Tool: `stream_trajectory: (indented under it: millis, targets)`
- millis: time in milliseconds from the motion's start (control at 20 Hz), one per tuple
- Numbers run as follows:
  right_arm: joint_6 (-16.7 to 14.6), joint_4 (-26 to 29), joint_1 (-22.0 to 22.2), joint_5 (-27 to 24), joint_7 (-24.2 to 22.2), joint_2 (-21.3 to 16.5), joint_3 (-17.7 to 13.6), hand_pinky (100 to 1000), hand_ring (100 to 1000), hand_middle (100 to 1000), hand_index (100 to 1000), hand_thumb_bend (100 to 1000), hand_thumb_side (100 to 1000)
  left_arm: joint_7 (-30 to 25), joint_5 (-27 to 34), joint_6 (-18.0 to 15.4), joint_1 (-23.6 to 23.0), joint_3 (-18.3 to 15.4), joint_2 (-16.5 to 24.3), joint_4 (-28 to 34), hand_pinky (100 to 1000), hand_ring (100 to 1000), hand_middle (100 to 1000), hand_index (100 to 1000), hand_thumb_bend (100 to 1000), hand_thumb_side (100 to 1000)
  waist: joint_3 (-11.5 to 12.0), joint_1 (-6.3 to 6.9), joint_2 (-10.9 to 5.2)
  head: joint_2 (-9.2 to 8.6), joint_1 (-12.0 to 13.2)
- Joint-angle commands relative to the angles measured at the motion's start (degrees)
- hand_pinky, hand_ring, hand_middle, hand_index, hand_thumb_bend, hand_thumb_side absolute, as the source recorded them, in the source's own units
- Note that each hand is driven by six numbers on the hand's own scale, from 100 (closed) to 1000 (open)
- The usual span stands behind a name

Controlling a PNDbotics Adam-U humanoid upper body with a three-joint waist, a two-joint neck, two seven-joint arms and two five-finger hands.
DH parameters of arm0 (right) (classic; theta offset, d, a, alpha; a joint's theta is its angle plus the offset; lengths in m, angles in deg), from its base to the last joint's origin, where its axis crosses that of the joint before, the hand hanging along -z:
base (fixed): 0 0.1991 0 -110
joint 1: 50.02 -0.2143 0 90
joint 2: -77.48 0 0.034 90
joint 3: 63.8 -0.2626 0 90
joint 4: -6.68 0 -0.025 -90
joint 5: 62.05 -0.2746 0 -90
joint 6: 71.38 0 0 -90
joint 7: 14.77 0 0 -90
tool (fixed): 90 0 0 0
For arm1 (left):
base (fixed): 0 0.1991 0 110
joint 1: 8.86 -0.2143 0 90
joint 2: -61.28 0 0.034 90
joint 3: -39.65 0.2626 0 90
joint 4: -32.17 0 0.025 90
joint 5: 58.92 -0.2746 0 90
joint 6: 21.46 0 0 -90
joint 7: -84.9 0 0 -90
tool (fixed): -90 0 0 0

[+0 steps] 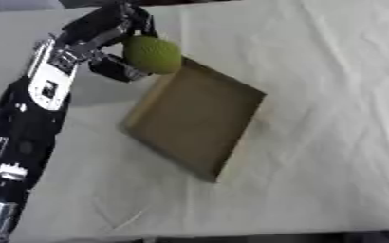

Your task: Pick up objects on the table and place them in the box.

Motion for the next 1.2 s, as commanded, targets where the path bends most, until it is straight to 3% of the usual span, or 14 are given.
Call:
stream_trajectory:
  millis: [50, 350, 700, 900, 1000, 1050, 1200]
  targets:
    - [0.28, 1.27, -0.35, 0.52, 0.19, -1.69, -0.46, 771, 700, 725, 780, 100, 369, -0.24, 0.65, 1.0, 0.12, -0.57, -0.8, 0.28, 269, 509, 455, 583, 204, 100, 0.14, -0.17, -1.3, 0.24, -0.35]
    - [0.42, 1.3, -0.25, 0.64, 0.31, -1.71, -0.61, 772, 700, 726, 780, 100, 371, 0.25, 1.63, 2.7, -1.15, 0.31, -3.6, -1.62, 290, 521, 465, 592, 107, 100, 0.22, -0.23, -1.23, -0.25, -0.43]
    - [0.49, 1.37, -0.2, 0.59, 0.28, -1.6, -0.67, 772, 701, 726, 780, 100, 372, -2.73, 1.05, 1.92, -1.63, 1.2, -4.59, -4.0, 381, 575, 521, 663, 119, 100, 0.2, -0.25, -1.2, -0.47, -1.03]
    - [0.52, 1.43, -0.19, 0.57, 0.29, -1.58, -0.7, 772, 701, 727, 779, 100, 372, -5.4, 0.3, 0.74, -1.82, 1.55, -4.93, -4.96, 570, 737, 691, 820, 159, 100, 0.12, -0.25, -1.19, -0.47, -1.19]
    - [0.53, 1.42, -0.16, 0.57, 0.31, -1.6, -0.72, 772, 701, 727, 779, 100, 372, -6.84, -0.35, 0.16, -1.9, 1.45, -4.93, -5.2, 601, 764, 727, 848, 167, 100, 0.12, -0.24, -1.2, -0.35, -1.29]
    - [0.53, 1.44, -0.15, 0.57, 0.33, -1.6, -0.74, 772, 702, 727, 779, 100, 372, -7.46, -0.66, -0.16, -1.9, 1.4, -4.86, -5.25, 688, 838, 806, 908, 195, 100, 0.13, -0.23, -1.23, -0.31, -1.35]
    - [0.6, 1.55, -0.13, 0.59, 0.43, -1.56, -0.77, 772, 702, 728, 780, 100, 372, -8.96, -1.65, -1.12, -1.9, 1.08, -4.73, -5.11, 770, 908, 881, 957, 253, 138, 0.16, -0.22, -1.31, -0.33, -1.46]
